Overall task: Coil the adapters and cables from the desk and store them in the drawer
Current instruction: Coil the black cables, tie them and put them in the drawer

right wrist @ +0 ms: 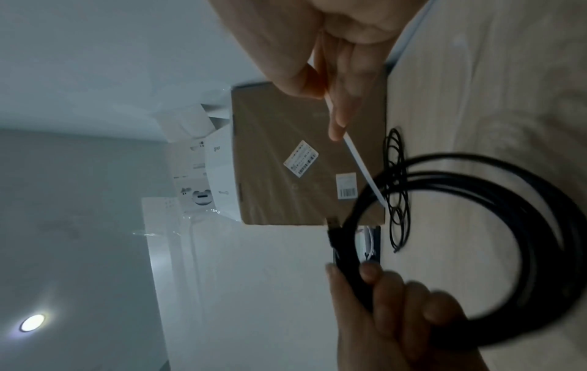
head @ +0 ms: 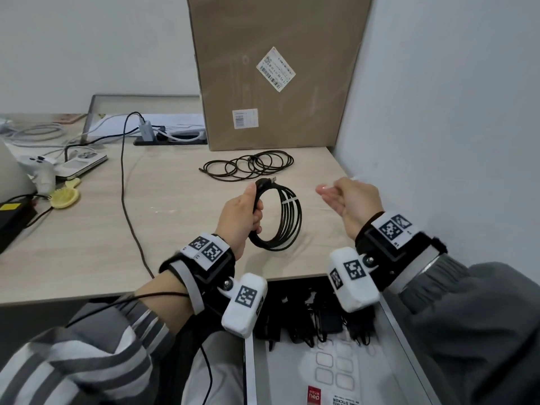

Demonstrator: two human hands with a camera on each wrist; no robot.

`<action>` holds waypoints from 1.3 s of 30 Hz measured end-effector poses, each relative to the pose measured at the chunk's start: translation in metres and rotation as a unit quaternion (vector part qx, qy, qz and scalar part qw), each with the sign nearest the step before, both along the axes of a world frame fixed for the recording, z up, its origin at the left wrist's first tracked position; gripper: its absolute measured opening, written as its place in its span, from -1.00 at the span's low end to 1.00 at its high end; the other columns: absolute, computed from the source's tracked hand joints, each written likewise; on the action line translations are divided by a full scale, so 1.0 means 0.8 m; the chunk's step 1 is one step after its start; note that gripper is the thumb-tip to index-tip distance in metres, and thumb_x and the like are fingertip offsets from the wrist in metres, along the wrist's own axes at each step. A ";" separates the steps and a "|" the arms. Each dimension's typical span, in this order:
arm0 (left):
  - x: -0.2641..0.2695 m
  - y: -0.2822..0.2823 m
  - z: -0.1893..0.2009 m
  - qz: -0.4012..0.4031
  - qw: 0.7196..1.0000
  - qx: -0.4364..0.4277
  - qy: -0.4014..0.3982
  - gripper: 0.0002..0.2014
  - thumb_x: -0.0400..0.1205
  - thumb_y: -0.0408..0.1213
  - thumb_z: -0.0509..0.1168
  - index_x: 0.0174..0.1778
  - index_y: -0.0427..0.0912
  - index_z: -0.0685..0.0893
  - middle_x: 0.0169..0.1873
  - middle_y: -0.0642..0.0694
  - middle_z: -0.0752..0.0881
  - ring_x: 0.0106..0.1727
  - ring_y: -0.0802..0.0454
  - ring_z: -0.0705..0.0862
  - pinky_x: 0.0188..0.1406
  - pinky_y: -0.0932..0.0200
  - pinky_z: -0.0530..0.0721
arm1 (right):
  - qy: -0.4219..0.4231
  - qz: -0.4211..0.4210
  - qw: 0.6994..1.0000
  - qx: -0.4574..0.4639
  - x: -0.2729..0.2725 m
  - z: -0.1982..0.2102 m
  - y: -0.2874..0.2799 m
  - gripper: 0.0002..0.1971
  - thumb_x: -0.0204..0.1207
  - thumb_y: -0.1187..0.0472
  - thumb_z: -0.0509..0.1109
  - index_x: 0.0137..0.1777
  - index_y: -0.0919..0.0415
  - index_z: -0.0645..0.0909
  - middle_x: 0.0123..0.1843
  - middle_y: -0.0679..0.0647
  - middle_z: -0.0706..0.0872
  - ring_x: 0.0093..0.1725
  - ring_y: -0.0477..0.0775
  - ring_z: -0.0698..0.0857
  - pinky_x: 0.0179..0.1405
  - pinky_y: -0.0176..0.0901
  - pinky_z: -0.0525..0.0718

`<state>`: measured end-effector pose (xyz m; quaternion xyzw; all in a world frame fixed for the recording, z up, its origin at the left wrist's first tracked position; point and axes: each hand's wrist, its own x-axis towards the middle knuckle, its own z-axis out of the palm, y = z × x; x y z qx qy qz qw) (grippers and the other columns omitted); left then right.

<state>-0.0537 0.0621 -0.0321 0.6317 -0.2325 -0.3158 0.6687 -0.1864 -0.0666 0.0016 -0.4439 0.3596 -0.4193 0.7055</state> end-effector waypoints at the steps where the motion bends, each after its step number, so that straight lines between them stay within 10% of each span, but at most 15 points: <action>1: -0.001 -0.002 0.001 0.002 1.000 -0.004 -0.004 -0.54 0.74 0.07 0.03 -0.35 -0.18 0.46 -0.71 0.07 0.32 -0.68 0.12 0.25 -0.46 0.17 0.38 | -0.013 0.000 1.000 0.009 0.001 -0.004 0.005 -0.81 0.60 0.45 0.14 -0.22 0.39 0.50 -0.25 0.27 0.75 -0.34 -0.03 0.81 -0.23 -0.32 0.78; 19: -0.009 -0.023 0.011 0.003 1.000 -0.027 -0.008 -0.68 0.75 -0.05 0.09 0.04 -0.14 0.69 -0.45 -0.05 0.54 -0.61 0.10 0.30 -0.51 0.21 0.41 | -0.116 0.149 0.975 0.119 0.034 -0.024 0.043 -0.85 0.67 0.39 0.12 -0.02 0.44 0.51 -0.05 0.33 0.75 -0.14 0.07 0.82 -0.14 -0.25 0.79; 27: -0.001 -0.020 0.008 0.039 0.997 0.013 -0.072 -0.73 0.71 -0.17 0.16 -0.04 -0.06 0.79 -0.36 -0.05 0.62 -0.65 0.15 0.28 -0.62 0.27 0.31 | 0.188 0.098 0.970 -0.116 0.024 -0.030 0.031 -0.87 0.55 0.27 0.24 -0.16 0.21 0.61 -0.32 0.11 0.71 -0.48 -0.04 0.58 -0.56 -0.29 0.53; 36: 0.007 -0.018 0.010 0.038 0.991 0.043 -0.117 -0.74 0.72 -0.19 0.18 0.00 -0.11 0.79 -0.48 0.01 0.53 -0.63 0.14 0.27 -0.56 0.24 0.30 | 0.114 0.090 0.933 -0.330 0.002 0.002 0.017 -0.93 0.47 0.27 0.50 -0.22 0.22 0.70 -0.35 0.05 0.72 -0.40 -0.02 0.72 -0.37 -0.23 0.70; 39: -0.001 -0.017 0.018 0.030 0.989 0.036 -0.143 -0.76 0.72 -0.22 0.20 0.08 -0.17 0.77 -0.10 -0.04 0.78 -0.56 0.07 0.47 -0.52 0.17 0.46 | 0.100 0.107 0.913 -0.381 0.005 0.011 0.021 -0.93 0.53 0.28 0.44 -0.18 0.19 0.71 -0.36 0.10 0.72 -0.42 -0.01 0.72 -0.38 -0.21 0.69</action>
